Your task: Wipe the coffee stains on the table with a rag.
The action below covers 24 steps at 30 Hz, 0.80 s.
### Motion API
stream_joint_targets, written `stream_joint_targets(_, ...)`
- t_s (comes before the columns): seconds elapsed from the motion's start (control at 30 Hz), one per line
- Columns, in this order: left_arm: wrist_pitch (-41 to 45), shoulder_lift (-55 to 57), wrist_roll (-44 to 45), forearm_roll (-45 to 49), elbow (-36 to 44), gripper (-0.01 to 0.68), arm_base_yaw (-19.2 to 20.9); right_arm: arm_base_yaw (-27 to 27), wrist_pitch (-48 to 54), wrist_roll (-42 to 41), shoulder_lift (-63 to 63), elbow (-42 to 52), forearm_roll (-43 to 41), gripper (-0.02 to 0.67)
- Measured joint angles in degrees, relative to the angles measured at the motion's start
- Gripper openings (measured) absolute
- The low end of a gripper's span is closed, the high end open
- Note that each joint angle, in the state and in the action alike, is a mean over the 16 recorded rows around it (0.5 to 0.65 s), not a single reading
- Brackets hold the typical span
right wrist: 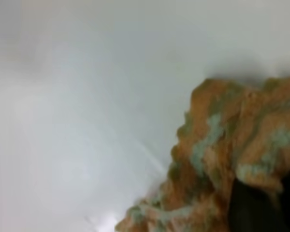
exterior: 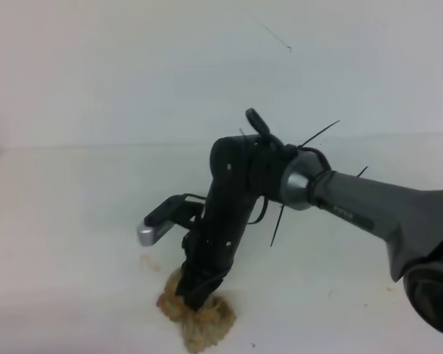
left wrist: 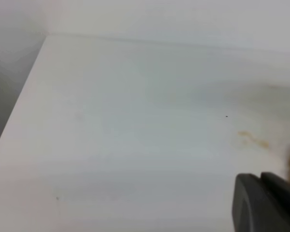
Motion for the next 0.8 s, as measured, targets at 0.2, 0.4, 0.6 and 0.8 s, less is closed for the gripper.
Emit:
stream_joint_targets(0.2, 0.0, 0.0, 0.0, 0.0, 0.0, -0.003, 0.0, 3.0, -2.6, 1.3, 0.7, -3.7, 0.2, 0.046)
stream_joint_targets(0.4, 0.0, 0.0, 0.0, 0.0, 0.0, -0.003, 0.0, 3.9, -6.7, 3.3, 1.6, -8.9, -1.2, 0.046)
stream_joint_targets(0.6, 0.0, 0.0, 0.0, 0.0, 0.0, -0.003, 0.0, 3.8, -10.2, 4.9, 2.2, -12.5, -3.1, 0.046)
stream_joint_targets(0.8, 0.0, 0.0, 0.0, 0.0, 0.0, -0.003, 0.0, 3.8, -11.8, 5.0, 2.3, -13.2, -4.2, 0.046)
